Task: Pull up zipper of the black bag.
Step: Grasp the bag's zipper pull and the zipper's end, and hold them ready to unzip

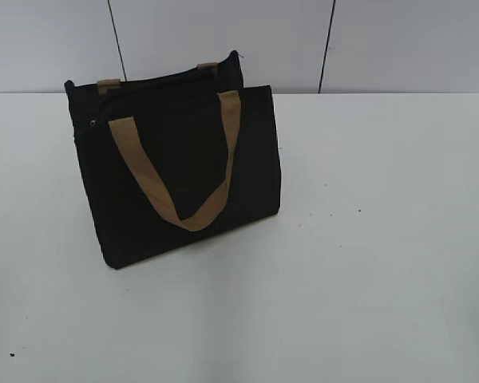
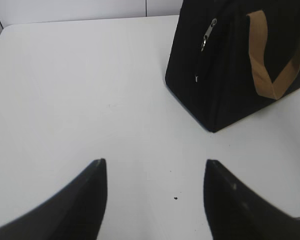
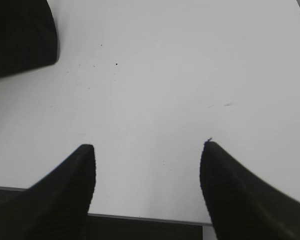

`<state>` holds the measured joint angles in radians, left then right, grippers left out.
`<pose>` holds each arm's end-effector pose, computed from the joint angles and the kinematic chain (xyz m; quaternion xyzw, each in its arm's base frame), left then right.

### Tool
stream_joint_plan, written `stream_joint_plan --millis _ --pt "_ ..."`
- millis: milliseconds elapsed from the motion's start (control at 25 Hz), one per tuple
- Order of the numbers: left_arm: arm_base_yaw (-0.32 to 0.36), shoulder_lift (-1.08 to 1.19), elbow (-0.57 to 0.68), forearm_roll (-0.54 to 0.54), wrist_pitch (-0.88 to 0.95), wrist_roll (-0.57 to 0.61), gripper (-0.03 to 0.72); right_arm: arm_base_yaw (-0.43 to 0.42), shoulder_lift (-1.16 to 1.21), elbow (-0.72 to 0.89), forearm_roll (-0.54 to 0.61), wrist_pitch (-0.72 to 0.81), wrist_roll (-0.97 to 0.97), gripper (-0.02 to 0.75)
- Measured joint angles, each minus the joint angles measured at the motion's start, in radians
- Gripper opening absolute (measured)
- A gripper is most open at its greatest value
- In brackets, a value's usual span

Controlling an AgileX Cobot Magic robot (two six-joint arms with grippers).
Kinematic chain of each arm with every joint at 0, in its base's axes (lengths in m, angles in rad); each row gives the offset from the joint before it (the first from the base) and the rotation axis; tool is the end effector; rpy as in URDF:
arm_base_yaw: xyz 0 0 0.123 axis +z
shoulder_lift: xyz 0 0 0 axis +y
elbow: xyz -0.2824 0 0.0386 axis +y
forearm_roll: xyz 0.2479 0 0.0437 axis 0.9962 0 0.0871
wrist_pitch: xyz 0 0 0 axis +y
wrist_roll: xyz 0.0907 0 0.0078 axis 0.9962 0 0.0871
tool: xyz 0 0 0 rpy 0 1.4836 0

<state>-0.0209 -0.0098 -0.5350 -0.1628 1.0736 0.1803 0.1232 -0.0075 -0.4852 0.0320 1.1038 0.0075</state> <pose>-0.0120 -0.0127 0.2865 0.0900 0.8372 -0.0384 0.5381 -0.0065 0.0018 0.2696 -0.0510 0.8645 0.0486 0.4977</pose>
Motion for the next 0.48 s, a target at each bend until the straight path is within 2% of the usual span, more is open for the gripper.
stream_joint_plan --millis 480 --pt "0.0 0.0 0.0 0.0 0.0 0.0 0.468 0.0 0.0 0.0 0.0 0.0 0.0 0.499"
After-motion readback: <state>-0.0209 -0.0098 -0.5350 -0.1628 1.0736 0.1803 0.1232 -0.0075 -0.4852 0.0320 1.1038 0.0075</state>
